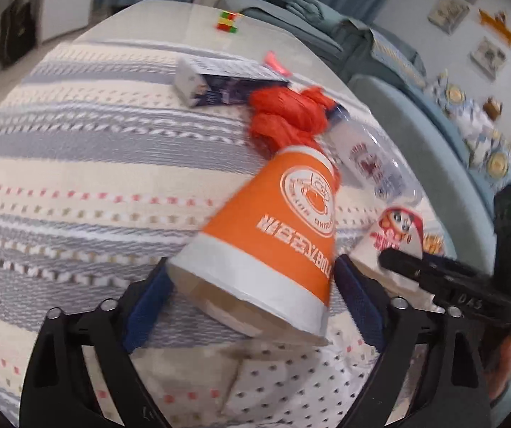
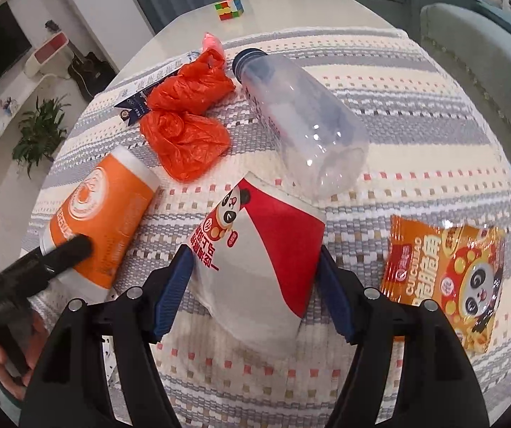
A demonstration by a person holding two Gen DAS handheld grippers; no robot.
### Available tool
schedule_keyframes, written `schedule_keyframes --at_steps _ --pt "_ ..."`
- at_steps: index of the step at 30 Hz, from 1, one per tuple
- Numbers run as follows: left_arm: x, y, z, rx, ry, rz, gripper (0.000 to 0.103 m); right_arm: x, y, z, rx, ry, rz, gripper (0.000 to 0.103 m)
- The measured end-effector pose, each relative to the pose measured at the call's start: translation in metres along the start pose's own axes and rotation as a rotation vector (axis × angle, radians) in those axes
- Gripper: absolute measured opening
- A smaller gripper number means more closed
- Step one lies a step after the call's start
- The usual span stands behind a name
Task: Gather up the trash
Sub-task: 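Grasp the red-white cup with the right tool while the left tool grasps the orange cup, then carry both cups over the blue basket and open both tools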
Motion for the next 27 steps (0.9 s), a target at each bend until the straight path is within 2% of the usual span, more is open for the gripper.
schedule_keyframes --at_steps 1,2,5,8,9,15,20,23,27 --pt "-0.001 0.006 0.003 0.009 -0.002 0.015 0.071 0.000 0.000 0.000 0.003 -0.001 0.001 0.066" --pt "-0.001 0.009 0.004 0.014 0.002 0.016 0.068 0.000 0.000 0.000 0.002 0.000 -0.001 0.066" --pt "0.001 0.010 0.002 0.032 0.023 0.012 0.067 0.000 -0.002 -0.001 -0.006 0.006 -0.015 0.066" --pt "0.004 0.011 -0.004 0.022 0.057 0.011 0.052 0.001 -0.004 -0.004 -0.020 0.032 -0.036 0.057" --pt "0.004 0.012 -0.007 0.016 0.067 0.011 0.039 0.003 -0.005 -0.009 -0.021 0.054 -0.045 0.053" --pt "0.011 0.017 -0.021 0.034 0.119 0.038 0.036 0.007 -0.021 -0.030 -0.050 0.149 -0.145 0.042" --pt "0.022 0.031 -0.043 0.015 0.174 0.062 0.035 0.012 -0.029 -0.054 -0.098 0.235 -0.203 0.041" --pt "0.032 0.052 -0.061 -0.022 0.216 0.104 0.035 0.018 -0.016 -0.079 -0.115 0.289 -0.173 0.041" --pt "0.043 0.100 -0.081 -0.104 0.266 0.184 0.035 0.027 0.014 -0.123 -0.167 0.374 -0.133 0.041"
Point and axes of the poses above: each gripper's, at about its wrist camera, not at the fingertips, and z roughly the way its jaws point, y to its right, x to its top, the point moved 9 cm from there along z, roughly the way its jaws point, and after that the axes turned 1 degree about -z, right-handed, at the moved point
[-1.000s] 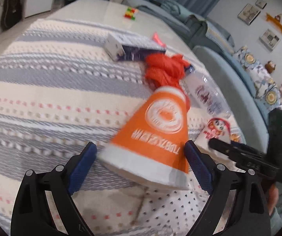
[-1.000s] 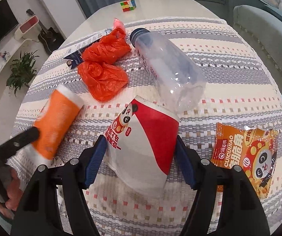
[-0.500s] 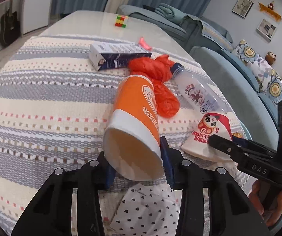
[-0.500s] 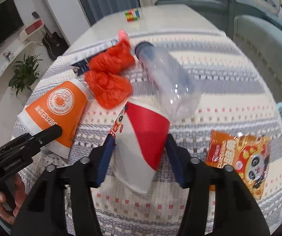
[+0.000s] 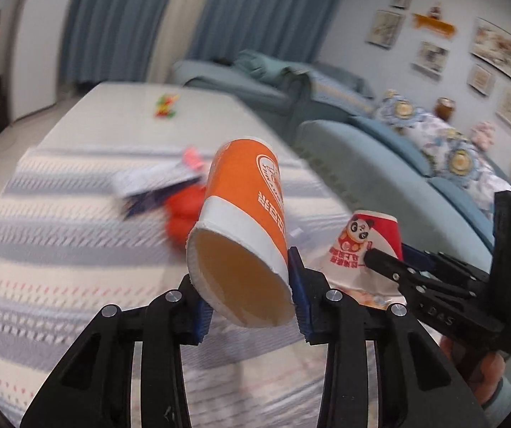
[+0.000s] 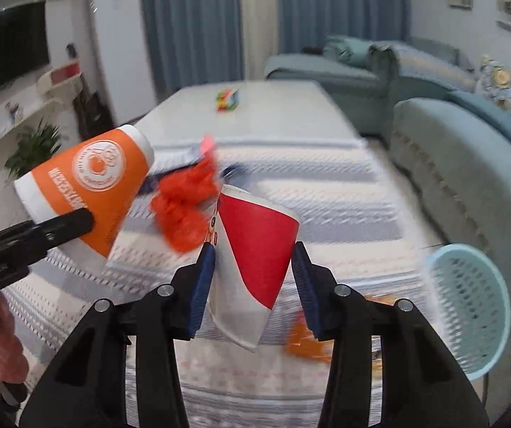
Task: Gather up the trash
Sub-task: 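Carry both cups over the blue basket and open both tools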
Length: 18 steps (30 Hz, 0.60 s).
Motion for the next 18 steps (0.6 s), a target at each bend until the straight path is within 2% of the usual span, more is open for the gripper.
schedule_keyframes --at_steps 4,8,13,18 --pt "0.025 0.069 0.009 -0.071 0.005 0.109 0.035 0.017 0.059 -0.039 -0.095 0.072 0.049 0.041" --pt "0.039 0.142 0.027 -0.131 -0.010 0.230 0.036 0.019 0.119 -0.068 -0.198 0.111 0.101 0.041" --pt "0.041 0.227 0.061 -0.216 -0.059 0.342 0.036 -0.004 0.204 -0.086 -0.302 0.103 0.234 0.041" --pt "0.016 0.281 0.100 -0.251 -0.135 0.427 0.036 -0.041 0.271 -0.090 -0.371 0.049 0.353 0.041"
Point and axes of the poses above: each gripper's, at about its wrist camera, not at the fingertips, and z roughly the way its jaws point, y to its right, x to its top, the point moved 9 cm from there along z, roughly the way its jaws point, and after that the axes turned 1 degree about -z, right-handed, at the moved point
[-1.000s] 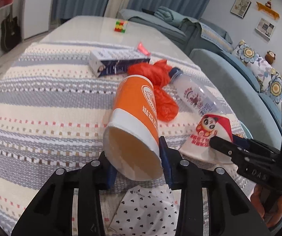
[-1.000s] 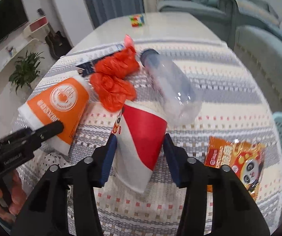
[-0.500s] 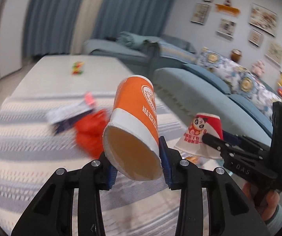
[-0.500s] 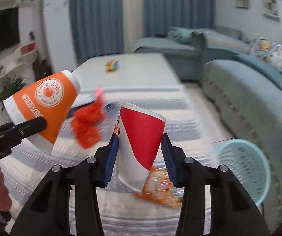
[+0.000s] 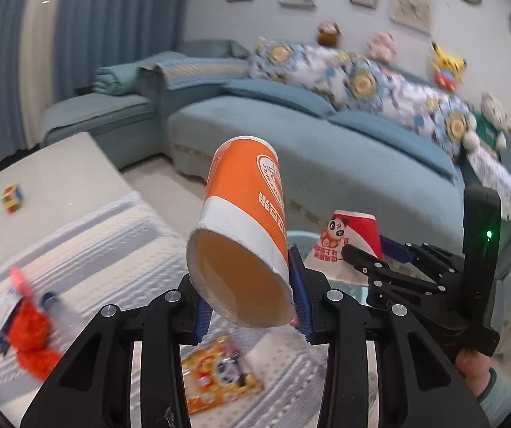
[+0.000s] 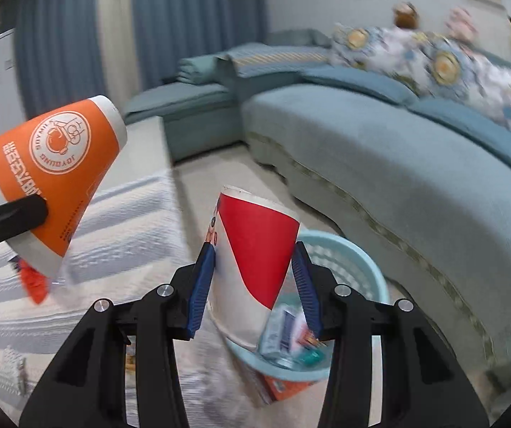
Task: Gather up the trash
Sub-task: 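Carry both cups over the blue basket and open both tools, then grasp the orange snack bag with the right tool while the left tool grasps the white mask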
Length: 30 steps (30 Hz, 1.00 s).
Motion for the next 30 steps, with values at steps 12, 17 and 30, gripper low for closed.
schedule_keyframes --at_steps 12,17,30 --pt "-0.059 0.046 0.119 -0.098 -0.270 0.033 0.047 -0.070 0.072 0.078 -0.087 -0.224 0.124 0.044" --pt "-0.064 0.042 0.118 -0.103 -0.273 0.035 0.057 -0.084 0.073 0.090 -0.065 -0.262 0.157 0.047" --pt "-0.028 0.015 0.051 -0.110 -0.142 -0.054 0.057 -0.059 0.037 0.052 0.007 -0.184 0.108 0.056"
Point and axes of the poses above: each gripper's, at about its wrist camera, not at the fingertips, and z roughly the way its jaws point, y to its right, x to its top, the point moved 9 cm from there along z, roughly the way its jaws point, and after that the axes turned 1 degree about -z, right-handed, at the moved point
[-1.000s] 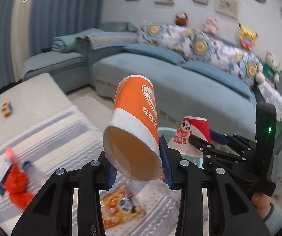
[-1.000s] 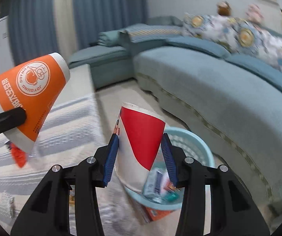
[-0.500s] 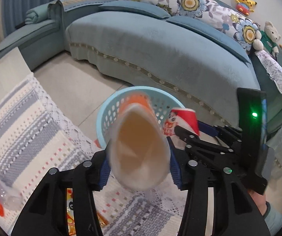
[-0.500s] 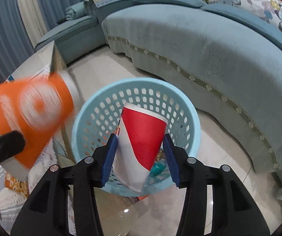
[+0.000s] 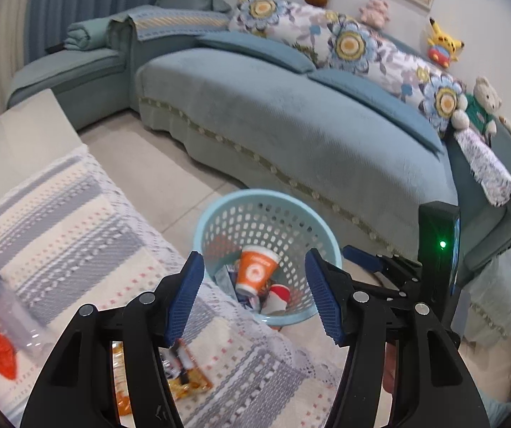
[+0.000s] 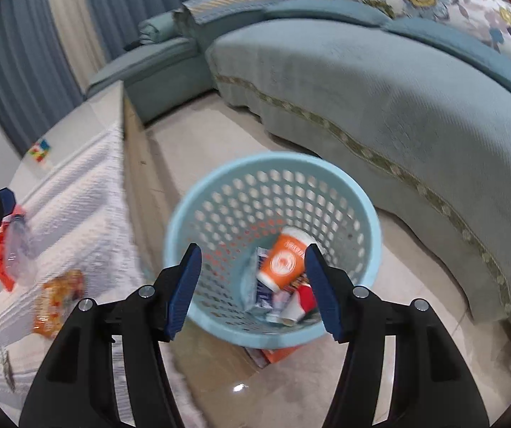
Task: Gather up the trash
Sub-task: 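Grasp the orange snack bag with the right tool while the left tool grasps the white mask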
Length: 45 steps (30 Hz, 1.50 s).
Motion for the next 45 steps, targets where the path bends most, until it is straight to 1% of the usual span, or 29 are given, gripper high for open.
schedule_keyframes --at_steps 2,6,7,8,9,10,14,15,16,19,22,23,28,30,33,36,41,42,45 --pt "0.001 -0.006 -0.020 0.011 0.032 -0.006 0.058 0.006 -0.020 -0.016 0.032 0.032 -0.035 0.057" --pt "-0.004 -0.032 -0.072 0.057 0.109 -0.033 0.067 0.013 -0.067 -0.045 0.109 0.089 -0.116 0.058" --pt "-0.009 -0.042 -0.087 0.081 0.129 -0.044 0.070 0.013 -0.075 -0.049 0.124 0.096 -0.134 0.059" --pt "-0.015 -0.053 -0.103 0.111 0.147 -0.056 0.071 0.011 -0.094 -0.056 0.148 0.109 -0.175 0.062" --pt "-0.023 -0.065 -0.117 0.143 0.162 -0.068 0.073 0.008 -0.104 -0.059 0.159 0.115 -0.199 0.066" --pt "-0.029 -0.074 -0.127 0.163 0.171 -0.081 0.075 0.004 -0.121 -0.062 0.173 0.117 -0.240 0.066" --pt "-0.071 -0.129 -0.175 0.264 0.196 -0.185 0.076 -0.017 -0.164 -0.061 0.197 0.094 -0.334 0.067" --pt "-0.080 -0.138 -0.183 0.285 0.195 -0.203 0.076 -0.022 -0.172 -0.059 0.203 0.083 -0.347 0.067" --pt "-0.098 -0.155 -0.195 0.318 0.192 -0.236 0.076 -0.028 -0.181 -0.056 0.210 0.070 -0.360 0.067" --pt "-0.137 -0.185 -0.213 0.374 0.165 -0.297 0.076 -0.041 -0.197 -0.050 0.217 0.041 -0.381 0.067" --pt "-0.171 -0.203 -0.218 0.402 0.131 -0.337 0.076 -0.050 -0.209 -0.043 0.206 0.037 -0.412 0.067" --pt "-0.178 -0.209 -0.218 0.404 0.122 -0.343 0.076 -0.053 -0.212 -0.040 0.202 0.035 -0.420 0.067" --pt "-0.219 -0.211 -0.199 0.403 0.046 -0.349 0.077 -0.067 -0.222 -0.028 0.205 0.026 -0.454 0.067" --pt "-0.235 -0.210 -0.187 0.388 -0.001 -0.343 0.080 -0.075 -0.225 -0.023 0.211 0.014 -0.471 0.067" --pt "-0.253 -0.205 -0.173 0.408 -0.057 -0.320 0.080 -0.087 -0.224 -0.013 0.206 -0.020 -0.489 0.066" --pt "-0.265 -0.204 -0.162 0.403 -0.099 -0.312 0.080 -0.095 -0.224 -0.003 0.213 -0.055 -0.492 0.066" --pt "-0.274 -0.204 -0.158 0.422 -0.112 -0.291 0.083 -0.108 -0.228 0.010 0.224 -0.102 -0.496 0.066" --pt "-0.274 -0.204 -0.157 0.430 -0.113 -0.288 0.083 -0.110 -0.229 0.013 0.222 -0.108 -0.499 0.066" --pt "-0.275 -0.209 -0.154 0.485 -0.121 -0.273 0.082 -0.114 -0.232 0.018 0.207 -0.122 -0.518 0.066"
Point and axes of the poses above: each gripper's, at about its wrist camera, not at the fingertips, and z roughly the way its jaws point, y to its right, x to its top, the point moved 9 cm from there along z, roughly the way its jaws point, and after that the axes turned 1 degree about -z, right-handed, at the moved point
